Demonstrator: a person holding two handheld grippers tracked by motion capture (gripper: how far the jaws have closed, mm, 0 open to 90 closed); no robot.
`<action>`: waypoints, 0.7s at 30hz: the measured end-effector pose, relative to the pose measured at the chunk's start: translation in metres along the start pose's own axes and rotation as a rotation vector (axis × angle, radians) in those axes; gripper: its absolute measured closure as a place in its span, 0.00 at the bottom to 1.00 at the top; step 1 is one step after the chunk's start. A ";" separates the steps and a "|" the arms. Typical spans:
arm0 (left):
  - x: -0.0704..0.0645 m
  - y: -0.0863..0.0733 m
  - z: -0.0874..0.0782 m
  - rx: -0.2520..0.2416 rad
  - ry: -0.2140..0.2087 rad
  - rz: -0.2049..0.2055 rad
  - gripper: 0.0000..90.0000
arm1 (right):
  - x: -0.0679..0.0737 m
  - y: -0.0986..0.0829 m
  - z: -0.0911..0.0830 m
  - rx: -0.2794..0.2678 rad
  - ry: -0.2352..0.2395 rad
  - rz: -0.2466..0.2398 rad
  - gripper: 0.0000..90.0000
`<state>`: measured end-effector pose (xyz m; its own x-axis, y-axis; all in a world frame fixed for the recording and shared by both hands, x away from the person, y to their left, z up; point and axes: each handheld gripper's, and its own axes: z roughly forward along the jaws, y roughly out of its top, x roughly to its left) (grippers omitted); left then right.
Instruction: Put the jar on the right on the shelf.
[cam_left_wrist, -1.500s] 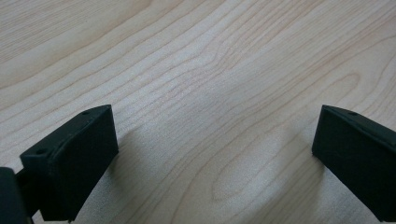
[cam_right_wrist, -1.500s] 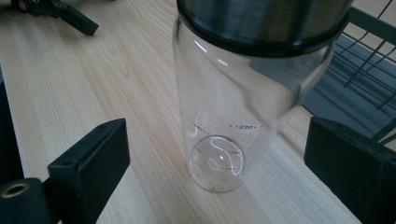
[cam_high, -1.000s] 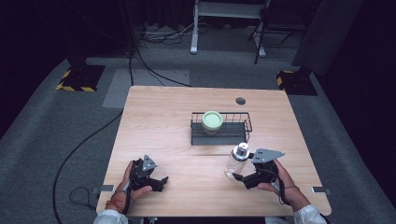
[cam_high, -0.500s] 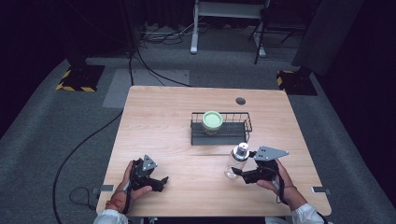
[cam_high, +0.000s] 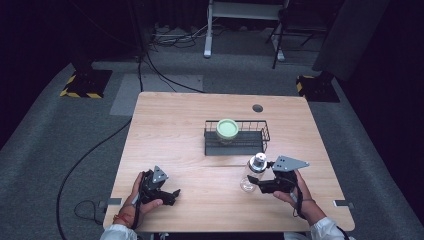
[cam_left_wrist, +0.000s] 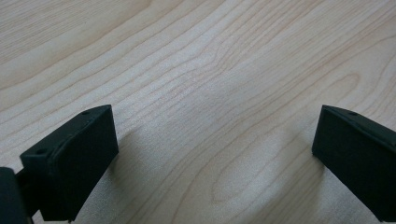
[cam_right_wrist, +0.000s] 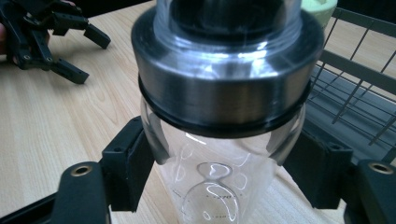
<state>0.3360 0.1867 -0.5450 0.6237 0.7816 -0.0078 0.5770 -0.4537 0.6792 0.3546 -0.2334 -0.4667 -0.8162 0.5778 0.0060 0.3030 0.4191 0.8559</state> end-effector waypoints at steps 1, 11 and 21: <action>0.000 0.000 0.000 0.000 0.000 0.000 0.00 | 0.000 -0.001 0.001 0.006 0.002 0.002 0.33; 0.000 0.000 0.000 0.000 0.000 0.000 0.00 | 0.001 -0.002 0.002 -0.012 -0.004 -0.014 0.35; 0.000 0.000 0.000 0.000 0.000 0.000 0.00 | 0.003 -0.004 0.002 -0.028 0.012 -0.024 0.35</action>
<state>0.3360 0.1867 -0.5450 0.6237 0.7816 -0.0078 0.5770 -0.4537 0.6791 0.3523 -0.2321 -0.4714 -0.8291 0.5591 -0.0083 0.2697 0.4128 0.8700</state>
